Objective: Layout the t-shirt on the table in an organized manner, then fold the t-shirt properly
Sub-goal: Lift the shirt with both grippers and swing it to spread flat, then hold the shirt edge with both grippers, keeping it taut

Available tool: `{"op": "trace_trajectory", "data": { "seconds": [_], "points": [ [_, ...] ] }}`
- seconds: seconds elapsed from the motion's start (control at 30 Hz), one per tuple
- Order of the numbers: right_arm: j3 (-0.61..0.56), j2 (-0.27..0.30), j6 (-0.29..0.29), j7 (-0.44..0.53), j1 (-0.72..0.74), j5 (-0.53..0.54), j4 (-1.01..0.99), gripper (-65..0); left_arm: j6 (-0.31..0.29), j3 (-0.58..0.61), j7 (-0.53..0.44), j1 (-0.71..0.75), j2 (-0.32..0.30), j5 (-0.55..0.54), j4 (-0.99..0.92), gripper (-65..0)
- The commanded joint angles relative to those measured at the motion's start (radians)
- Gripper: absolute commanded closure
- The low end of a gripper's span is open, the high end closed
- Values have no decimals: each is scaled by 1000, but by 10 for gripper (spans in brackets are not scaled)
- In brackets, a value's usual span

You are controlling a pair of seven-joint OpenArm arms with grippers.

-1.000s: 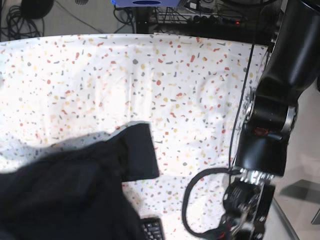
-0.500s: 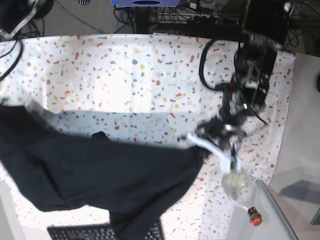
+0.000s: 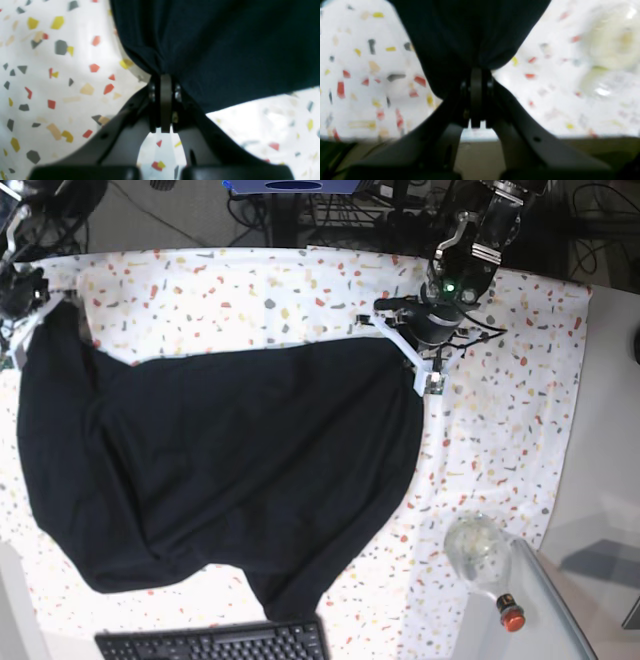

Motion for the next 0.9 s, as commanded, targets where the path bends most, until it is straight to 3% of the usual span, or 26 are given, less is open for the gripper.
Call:
{"op": "trace_trajectory", "data": {
  "seconds": [0.0, 0.33, 0.5, 0.67, 0.77, 0.87],
  "points": [
    [0, -6, 1, 4, -14, 4, 34, 0, 9, -30, -15, 19, -22, 11, 18, 0],
    [-2, -24, 1, 0, -45, 4, -5, 0, 9, -73, -15, 51, -26, 17, 8, 0],
    [1, -24, 1, -108, -50, 6, 4, 0, 9, -73, -15, 49, -22, 17, 8, 0],
    [37, -57, 1, -131, -109, 139, 132, -12, 9, -82, -15, 55, -25, 17, 8, 0],
    [79, -67, 1, -123, -112, 236, 216, -195, 9, -83, -15, 55, -26, 17, 8, 0],
    [126, -38, 1, -116, -17, 233, 213, -329, 9, -83, -15, 55, -28, 17, 8, 0]
  ]
}}
